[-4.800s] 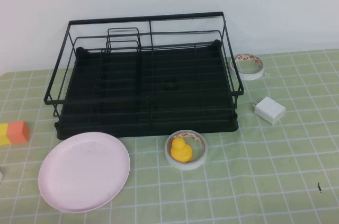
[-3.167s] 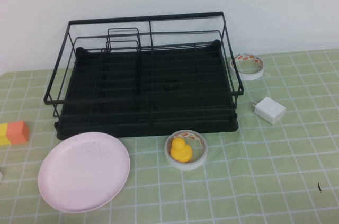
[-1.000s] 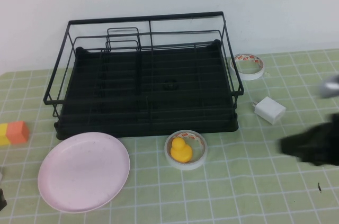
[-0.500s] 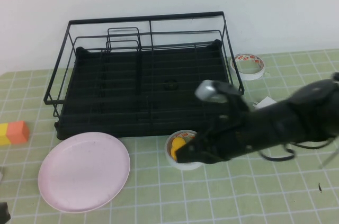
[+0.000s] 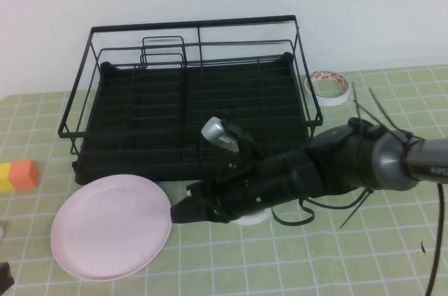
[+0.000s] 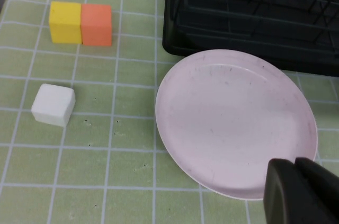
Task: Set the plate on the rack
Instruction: Pick up the plate from the table
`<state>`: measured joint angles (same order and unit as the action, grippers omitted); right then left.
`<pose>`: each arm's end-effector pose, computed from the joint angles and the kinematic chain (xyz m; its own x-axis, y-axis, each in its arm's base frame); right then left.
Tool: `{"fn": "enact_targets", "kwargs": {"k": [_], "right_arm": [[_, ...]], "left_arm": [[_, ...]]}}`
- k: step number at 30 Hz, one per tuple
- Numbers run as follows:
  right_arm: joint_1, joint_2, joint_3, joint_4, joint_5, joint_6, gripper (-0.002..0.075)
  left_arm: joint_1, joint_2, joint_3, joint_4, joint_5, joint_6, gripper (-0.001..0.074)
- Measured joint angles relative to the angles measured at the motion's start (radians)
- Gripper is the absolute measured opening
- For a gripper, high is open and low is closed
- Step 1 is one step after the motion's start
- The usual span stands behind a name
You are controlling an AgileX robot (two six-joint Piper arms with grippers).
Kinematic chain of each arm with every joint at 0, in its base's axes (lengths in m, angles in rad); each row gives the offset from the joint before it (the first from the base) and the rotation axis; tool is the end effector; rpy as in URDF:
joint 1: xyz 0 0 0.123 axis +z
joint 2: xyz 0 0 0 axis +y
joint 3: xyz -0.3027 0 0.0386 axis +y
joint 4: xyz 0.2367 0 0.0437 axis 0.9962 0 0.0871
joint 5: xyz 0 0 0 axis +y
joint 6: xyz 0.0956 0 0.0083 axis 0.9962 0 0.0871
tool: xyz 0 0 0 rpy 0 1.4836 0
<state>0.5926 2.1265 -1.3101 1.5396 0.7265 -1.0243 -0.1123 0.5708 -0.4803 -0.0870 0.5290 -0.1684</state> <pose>0.3282 0.2978 0.1680 -0.8942 -0.1661 -0.4158 -0.4405 0.4924 0.7506 0.0874 -0.0141 0.2926 -0.5241 -0.1833 -0.8317 0.0238 0.9730 -0.2295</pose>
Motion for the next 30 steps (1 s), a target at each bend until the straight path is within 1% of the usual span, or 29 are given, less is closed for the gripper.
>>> {"fn": "enact_targets", "kwargs": {"k": [3, 8, 11, 17, 23, 30], "right_arm": [[0.001, 0.024, -0.018, 0.026, -0.008, 0.015, 0.0093], [0.001, 0.067, -0.024, 0.100, -0.025, 0.034, 0.0318], [0.001, 0.094, -0.024, 0.145, -0.025, 0.036, 0.0372], [0.022, 0.126, -0.026, 0.162, -0.043, 0.036, 0.0391], [0.054, 0.160, -0.028, 0.166, -0.059, 0.034, 0.0392], [0.065, 0.183, -0.034, 0.170, -0.061, 0.031, 0.0392]], "left_arm": [[0.000, 0.000, 0.000, 0.000, 0.000, -0.004, -0.0002], [0.000, 0.000, 0.000, 0.000, -0.006, -0.008, -0.0002], [0.000, 0.000, 0.000, 0.000, -0.007, -0.009, -0.0002], [0.000, 0.000, 0.000, -0.001, -0.021, -0.009, -0.0002], [0.000, 0.000, 0.000, -0.004, -0.025, -0.009, -0.0002], [0.000, 0.000, 0.000, -0.004, -0.029, -0.009, -0.0001]]}}
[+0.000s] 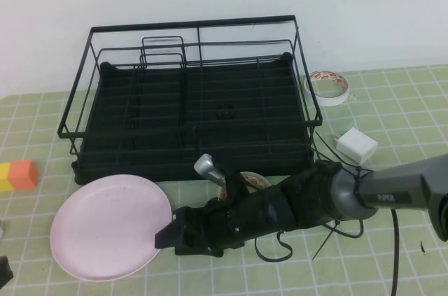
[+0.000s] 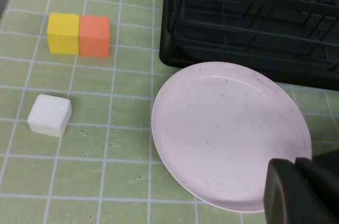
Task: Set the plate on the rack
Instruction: Pick up the plate from the table
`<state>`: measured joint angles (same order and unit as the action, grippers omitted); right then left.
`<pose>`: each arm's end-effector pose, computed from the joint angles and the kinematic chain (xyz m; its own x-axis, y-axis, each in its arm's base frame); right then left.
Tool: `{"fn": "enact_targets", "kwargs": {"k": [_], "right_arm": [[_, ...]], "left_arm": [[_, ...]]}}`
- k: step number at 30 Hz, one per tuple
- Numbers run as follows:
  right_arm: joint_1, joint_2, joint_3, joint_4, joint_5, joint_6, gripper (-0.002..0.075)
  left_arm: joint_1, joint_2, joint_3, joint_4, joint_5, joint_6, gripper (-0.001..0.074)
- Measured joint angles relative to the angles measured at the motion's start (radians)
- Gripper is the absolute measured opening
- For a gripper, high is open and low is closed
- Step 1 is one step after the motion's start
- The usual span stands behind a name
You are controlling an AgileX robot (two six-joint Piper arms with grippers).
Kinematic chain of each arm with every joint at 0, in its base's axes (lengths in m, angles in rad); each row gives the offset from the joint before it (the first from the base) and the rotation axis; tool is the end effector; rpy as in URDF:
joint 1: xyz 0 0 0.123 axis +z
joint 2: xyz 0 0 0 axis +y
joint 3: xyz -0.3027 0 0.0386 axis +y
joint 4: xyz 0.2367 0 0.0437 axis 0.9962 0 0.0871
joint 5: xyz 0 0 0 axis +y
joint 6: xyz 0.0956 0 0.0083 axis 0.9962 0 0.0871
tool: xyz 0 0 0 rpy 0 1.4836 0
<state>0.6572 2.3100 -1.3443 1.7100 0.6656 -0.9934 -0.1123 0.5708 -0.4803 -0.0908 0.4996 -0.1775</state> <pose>0.3264 0.3260 0.0981 -0.9705 -0.0650 -0.2322 -0.2288 0.5522 0.8017 0.0888 -0.0142 0.2951 -0.4998 -0.1994 -0.8429 0.0234 0.9697 -0.2433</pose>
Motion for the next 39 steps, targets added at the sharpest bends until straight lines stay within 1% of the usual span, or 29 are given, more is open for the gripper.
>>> {"fn": "enact_targets", "kwargs": {"k": [4, 9, 16, 19, 21, 25, 27, 31, 39], "right_arm": [[0.006, 0.011, -0.029, 0.000, -0.004, 0.002, 0.0384], [0.025, 0.018, -0.076, 0.000, -0.055, 0.004, 0.0372], [0.042, 0.061, -0.142, 0.000, -0.081, 0.060, 0.0356], [0.044, 0.072, -0.161, 0.001, -0.083, 0.082, 0.0295], [0.044, 0.077, -0.166, 0.001, -0.087, 0.091, 0.0232], [0.044, 0.077, -0.168, 0.004, -0.096, 0.092, 0.0067], [0.044, 0.077, -0.172, 0.006, -0.099, 0.093, 0.0029], [0.045, 0.077, -0.172, 0.006, -0.108, 0.093, 0.0006], [0.045, 0.078, -0.173, 0.009, -0.107, 0.061, 0.0002]], "left_arm": [[0.000, 0.000, 0.000, 0.000, 0.000, -0.002, -0.0002], [0.000, 0.000, 0.000, 0.000, 0.000, -0.002, -0.0002], [0.000, 0.000, 0.000, 0.000, 0.000, -0.002, -0.0002], [0.000, 0.000, 0.000, 0.000, 0.000, -0.002, -0.0001], [0.000, 0.000, 0.000, 0.000, 0.000, -0.002, -0.0001], [0.000, 0.000, 0.000, 0.000, 0.000, -0.002, -0.0001], [0.000, 0.000, 0.000, 0.000, 0.000, -0.002, -0.0001], [0.000, 0.000, 0.000, -0.009, 0.000, -0.002, -0.0001], [0.000, 0.000, 0.000, -0.026, 0.000, -0.002, -0.0001]]}}
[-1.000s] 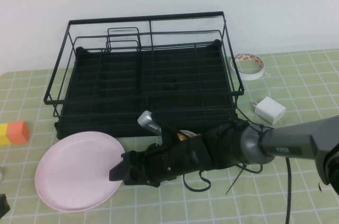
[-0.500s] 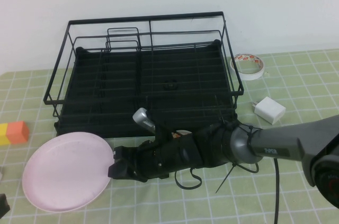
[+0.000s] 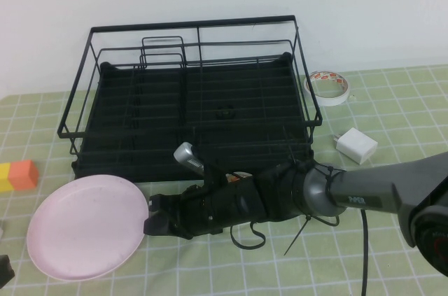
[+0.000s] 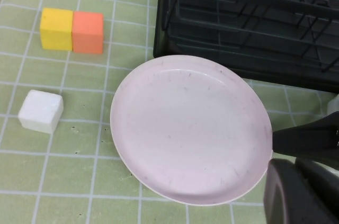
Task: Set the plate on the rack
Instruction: Pick up the plate from the table
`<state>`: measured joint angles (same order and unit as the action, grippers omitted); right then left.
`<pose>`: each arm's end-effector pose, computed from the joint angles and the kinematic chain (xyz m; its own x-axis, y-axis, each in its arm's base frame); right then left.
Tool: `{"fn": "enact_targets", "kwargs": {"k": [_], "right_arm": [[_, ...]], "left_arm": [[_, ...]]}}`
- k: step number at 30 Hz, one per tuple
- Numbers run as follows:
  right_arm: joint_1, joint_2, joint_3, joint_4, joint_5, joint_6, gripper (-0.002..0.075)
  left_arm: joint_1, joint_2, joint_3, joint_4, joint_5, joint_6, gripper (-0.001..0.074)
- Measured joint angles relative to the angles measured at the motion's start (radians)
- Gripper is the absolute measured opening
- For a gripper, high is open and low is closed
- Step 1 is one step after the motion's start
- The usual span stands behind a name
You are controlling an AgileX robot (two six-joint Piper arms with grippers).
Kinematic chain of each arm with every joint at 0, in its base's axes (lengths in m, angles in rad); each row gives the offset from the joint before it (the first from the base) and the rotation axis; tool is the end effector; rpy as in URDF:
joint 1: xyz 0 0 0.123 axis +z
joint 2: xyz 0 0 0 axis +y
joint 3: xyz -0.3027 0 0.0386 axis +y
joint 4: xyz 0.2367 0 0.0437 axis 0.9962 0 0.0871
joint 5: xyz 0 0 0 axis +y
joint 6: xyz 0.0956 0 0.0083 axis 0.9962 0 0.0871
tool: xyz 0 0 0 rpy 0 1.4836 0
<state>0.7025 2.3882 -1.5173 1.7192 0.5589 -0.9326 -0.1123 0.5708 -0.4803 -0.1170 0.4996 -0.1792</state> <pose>0.3460 0.3589 0.0969 -0.9580 -0.0009 -0.2867 -0.2368 0.5665 0.7893 0.0887 -0.0154 0.2952 -0.5023 -0.2230 -0.8354 0.0217 0.9626 -0.2700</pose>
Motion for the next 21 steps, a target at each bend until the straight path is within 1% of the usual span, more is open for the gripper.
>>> {"fn": "enact_targets", "kwargs": {"k": [4, 8, 12, 17, 21], "right_arm": [[0.000, 0.000, 0.000, 0.001, 0.002, -0.007, 0.0002], [0.000, -0.004, 0.000, -0.012, -0.008, -0.007, 0.0002], [0.000, -0.011, 0.000, -0.072, -0.030, -0.005, 0.0002], [0.000, -0.020, 0.000, -0.145, -0.016, -0.009, 0.0002], [0.000, -0.022, 0.000, -0.207, 0.008, -0.016, 0.0002]], "left_arm": [[0.000, 0.000, 0.000, -0.015, 0.000, -0.063, -0.0001], [0.000, 0.041, -0.065, -0.015, 0.111, -0.203, -0.0001], [0.000, 0.173, -0.189, 0.008, 0.257, -0.246, -0.0001], [0.000, 0.349, -0.289, 0.070, 0.289, -0.259, -0.0001], [0.000, 0.500, -0.354, 0.078, 0.293, -0.263, -0.0001]]}}
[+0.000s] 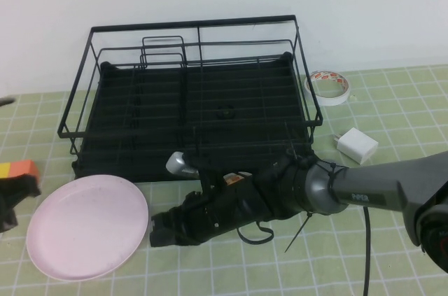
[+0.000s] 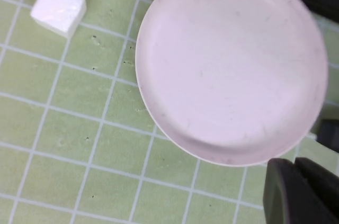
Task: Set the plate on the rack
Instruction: Pick up the plate from the table
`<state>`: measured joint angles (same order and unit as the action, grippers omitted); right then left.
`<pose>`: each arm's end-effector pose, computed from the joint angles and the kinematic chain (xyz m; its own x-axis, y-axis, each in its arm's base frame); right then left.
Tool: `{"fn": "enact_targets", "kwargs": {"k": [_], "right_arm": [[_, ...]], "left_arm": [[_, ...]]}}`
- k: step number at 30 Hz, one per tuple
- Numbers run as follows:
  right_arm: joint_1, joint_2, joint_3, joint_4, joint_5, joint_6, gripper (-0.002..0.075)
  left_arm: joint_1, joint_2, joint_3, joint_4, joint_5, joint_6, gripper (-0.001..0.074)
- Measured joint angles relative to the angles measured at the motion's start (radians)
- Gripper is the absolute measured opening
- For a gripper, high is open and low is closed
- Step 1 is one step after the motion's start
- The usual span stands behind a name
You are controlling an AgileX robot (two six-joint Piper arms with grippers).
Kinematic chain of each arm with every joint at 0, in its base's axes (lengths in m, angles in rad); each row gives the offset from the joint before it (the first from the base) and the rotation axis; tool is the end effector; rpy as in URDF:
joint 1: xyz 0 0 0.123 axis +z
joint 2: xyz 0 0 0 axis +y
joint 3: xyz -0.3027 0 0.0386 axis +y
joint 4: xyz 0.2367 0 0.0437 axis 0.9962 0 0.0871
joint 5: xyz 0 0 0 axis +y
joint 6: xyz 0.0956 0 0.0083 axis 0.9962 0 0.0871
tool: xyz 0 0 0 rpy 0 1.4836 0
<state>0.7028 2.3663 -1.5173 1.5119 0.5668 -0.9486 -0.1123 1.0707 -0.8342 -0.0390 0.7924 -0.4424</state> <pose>0.3397 0.3553 0.1005 -0.9016 -0.1832 -0.3919 -0.4202 0.5858 0.6930 0.1840 -0.0234 0.3166 -0.7743 -0.3681 -0.5148 -0.2493 0.9251 -0.2865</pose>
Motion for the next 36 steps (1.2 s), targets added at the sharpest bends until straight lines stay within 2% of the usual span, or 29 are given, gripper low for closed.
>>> {"fn": "enact_targets", "kwargs": {"k": [6, 13, 16, 21, 23, 30, 36], "right_arm": [[-0.006, 0.000, 0.000, -0.051, 0.064, -0.066, 0.0002], [-0.034, -0.004, 0.000, -0.073, 0.132, 0.074, 0.0007], [-0.044, -0.004, -0.026, -0.114, 0.146, 0.108, 0.0063], [-0.041, -0.004, -0.142, -0.273, 0.153, 0.251, 0.0281], [-0.030, -0.004, -0.196, -0.374, 0.153, 0.357, 0.0335], [0.029, -0.002, -0.346, -0.839, 0.149, 0.763, 0.0378], [0.052, 0.053, -0.443, -0.888, 0.145, 0.884, 0.0380]], "left_arm": [[-0.002, 0.099, -0.034, 0.000, -0.007, 0.000, -0.0001], [-0.002, 0.099, -0.034, 0.000, -0.015, 0.000, -0.0002], [-0.002, 0.099, -0.034, 0.000, -0.017, 0.000, -0.0002], [-0.002, 0.099, -0.034, 0.000, -0.025, 0.000, -0.0002], [-0.002, 0.099, -0.034, 0.000, -0.027, 0.002, -0.0002], [-0.002, 0.099, -0.034, 0.000, -0.042, 0.012, -0.0002], [-0.002, 0.099, -0.034, -0.004, -0.051, 0.017, -0.0002]]}}
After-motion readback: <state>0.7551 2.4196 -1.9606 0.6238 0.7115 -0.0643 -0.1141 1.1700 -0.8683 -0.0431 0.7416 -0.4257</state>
